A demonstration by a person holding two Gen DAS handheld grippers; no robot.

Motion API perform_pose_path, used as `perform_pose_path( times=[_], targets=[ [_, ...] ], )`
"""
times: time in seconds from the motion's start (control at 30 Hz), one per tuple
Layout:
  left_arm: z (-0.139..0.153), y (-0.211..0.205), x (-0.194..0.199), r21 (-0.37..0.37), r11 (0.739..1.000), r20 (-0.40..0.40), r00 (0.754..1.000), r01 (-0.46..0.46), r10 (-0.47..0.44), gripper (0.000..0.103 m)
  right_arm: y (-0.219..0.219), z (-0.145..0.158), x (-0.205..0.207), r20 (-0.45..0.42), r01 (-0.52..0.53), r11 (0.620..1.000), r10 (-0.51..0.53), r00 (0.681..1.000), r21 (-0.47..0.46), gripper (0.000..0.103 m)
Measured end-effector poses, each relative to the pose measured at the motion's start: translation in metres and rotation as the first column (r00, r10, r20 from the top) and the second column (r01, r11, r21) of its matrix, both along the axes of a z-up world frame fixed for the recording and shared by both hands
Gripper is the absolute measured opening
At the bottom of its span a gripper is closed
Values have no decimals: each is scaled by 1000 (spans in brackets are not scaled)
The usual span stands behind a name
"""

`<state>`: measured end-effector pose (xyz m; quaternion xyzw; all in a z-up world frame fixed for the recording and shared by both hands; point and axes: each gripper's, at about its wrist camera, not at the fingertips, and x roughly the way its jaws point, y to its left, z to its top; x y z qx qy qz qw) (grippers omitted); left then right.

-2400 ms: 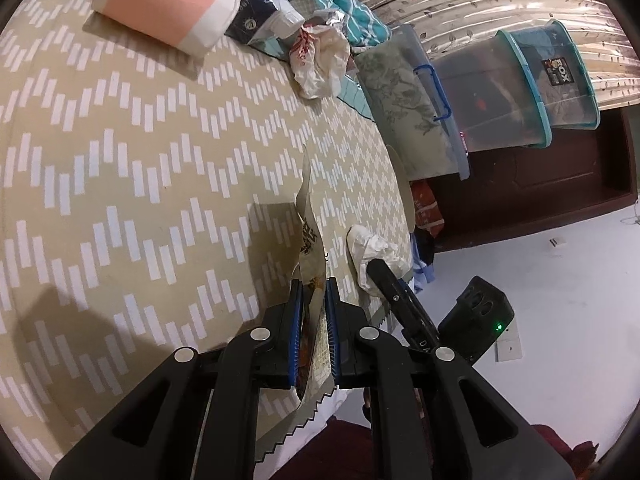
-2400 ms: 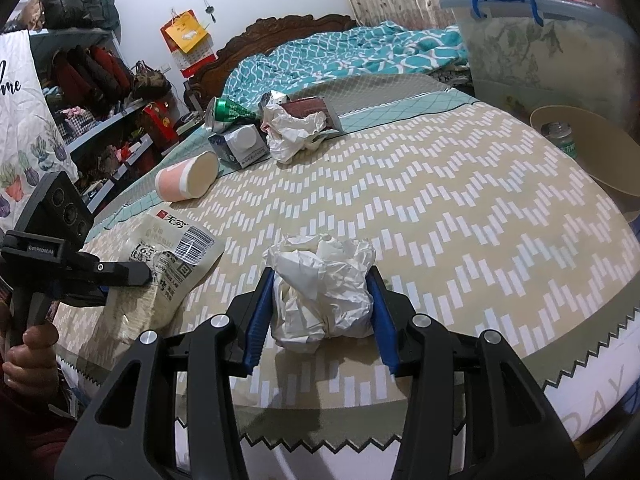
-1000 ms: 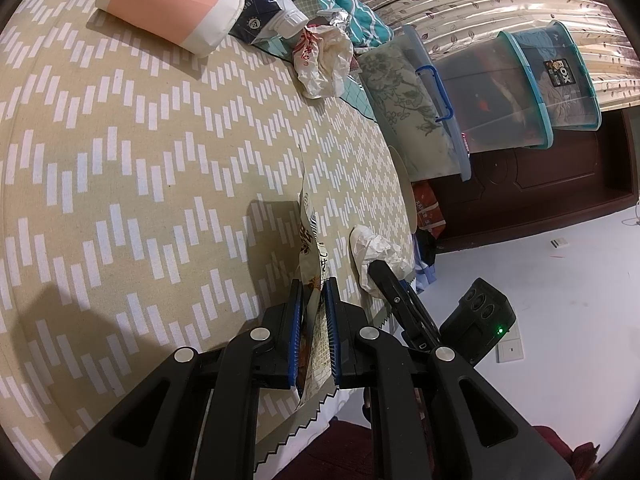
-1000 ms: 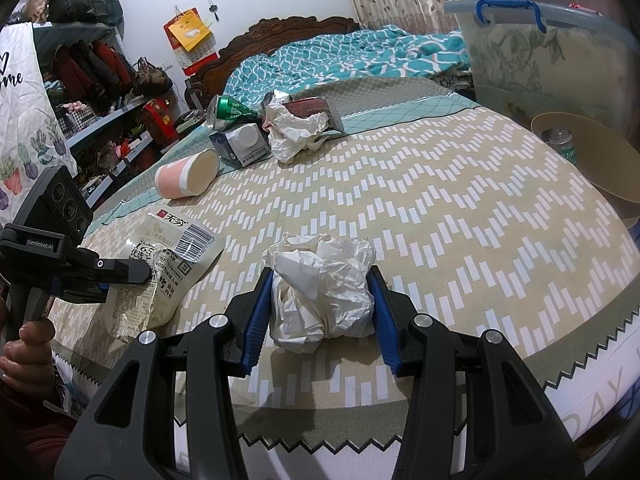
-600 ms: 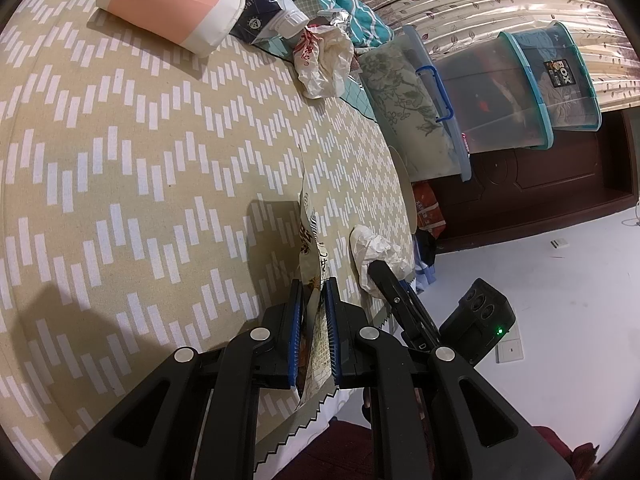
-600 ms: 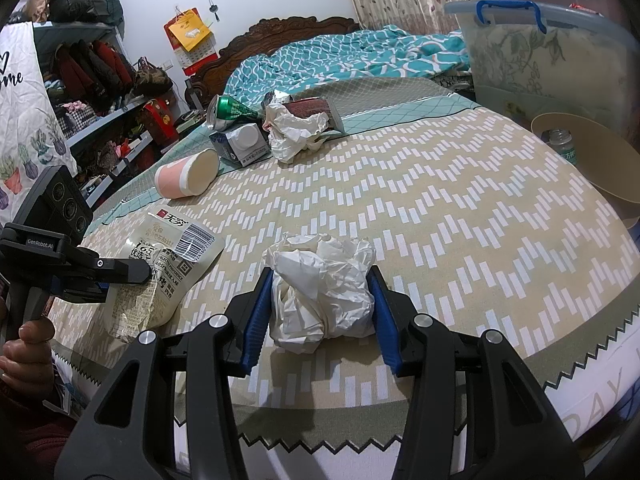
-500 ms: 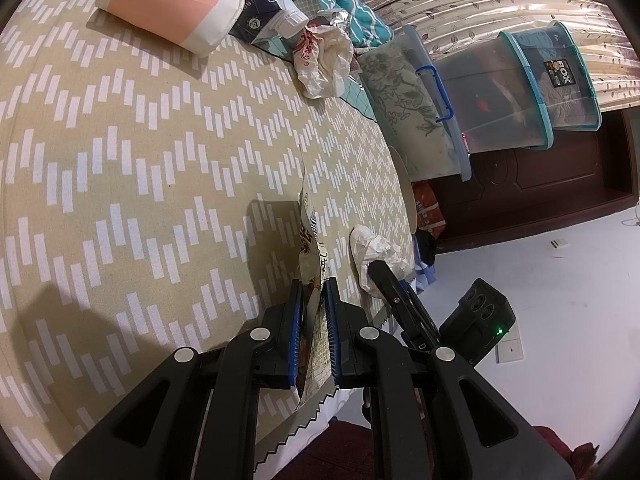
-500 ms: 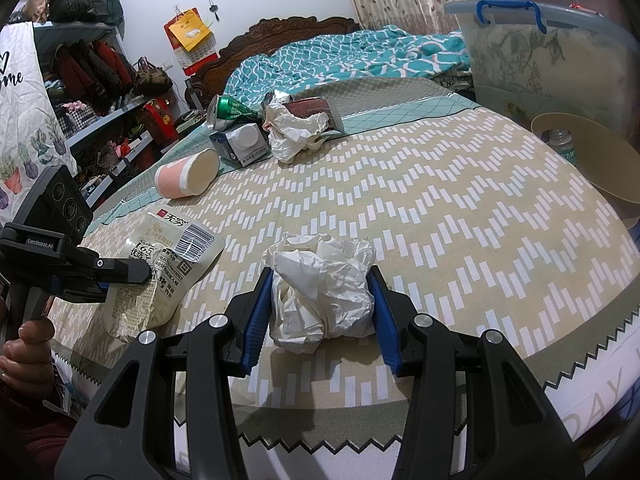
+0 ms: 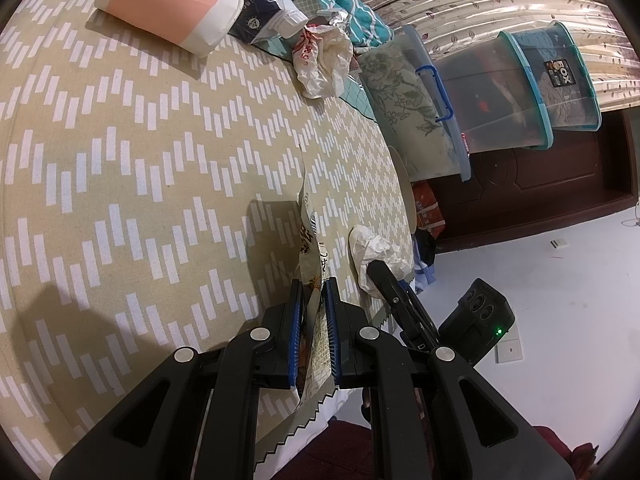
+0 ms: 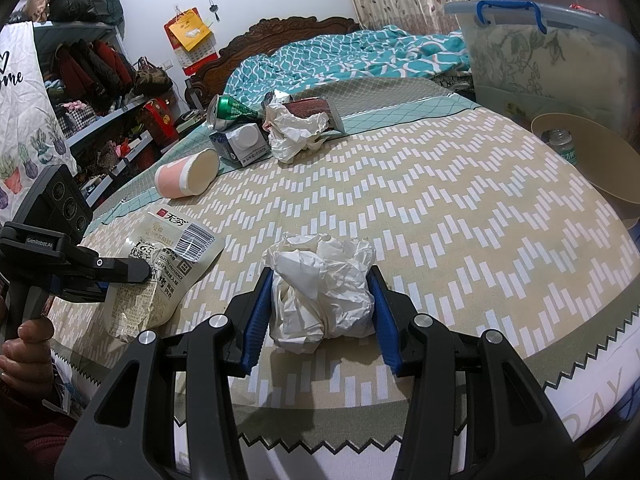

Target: Collect trash

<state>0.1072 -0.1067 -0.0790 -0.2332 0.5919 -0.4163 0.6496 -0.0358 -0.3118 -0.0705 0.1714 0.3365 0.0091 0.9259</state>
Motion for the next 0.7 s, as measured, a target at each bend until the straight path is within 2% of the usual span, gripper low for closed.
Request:
perform_pose_path(
  times=[0.7],
  targets=[
    [3,-5,-3,-9,1000,0,1000,5,-5,10,1,0,-1,0,1,1000,-1,1000,1,49]
  ],
)
